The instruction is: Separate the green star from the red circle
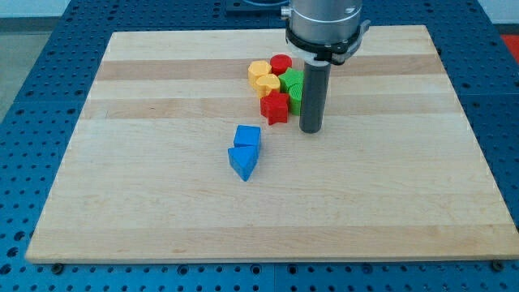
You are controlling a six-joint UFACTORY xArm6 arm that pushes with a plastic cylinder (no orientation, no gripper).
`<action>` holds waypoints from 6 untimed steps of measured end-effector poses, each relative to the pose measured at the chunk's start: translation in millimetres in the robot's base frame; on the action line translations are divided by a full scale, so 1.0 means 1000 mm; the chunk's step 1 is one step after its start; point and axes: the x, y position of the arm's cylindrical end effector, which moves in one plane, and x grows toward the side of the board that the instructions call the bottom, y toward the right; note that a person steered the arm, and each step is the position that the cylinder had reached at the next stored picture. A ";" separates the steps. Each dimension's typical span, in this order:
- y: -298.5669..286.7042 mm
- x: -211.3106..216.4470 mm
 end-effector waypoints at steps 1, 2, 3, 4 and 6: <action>0.002 -0.016; 0.022 -0.051; 0.022 -0.051; 0.022 -0.061; 0.019 -0.112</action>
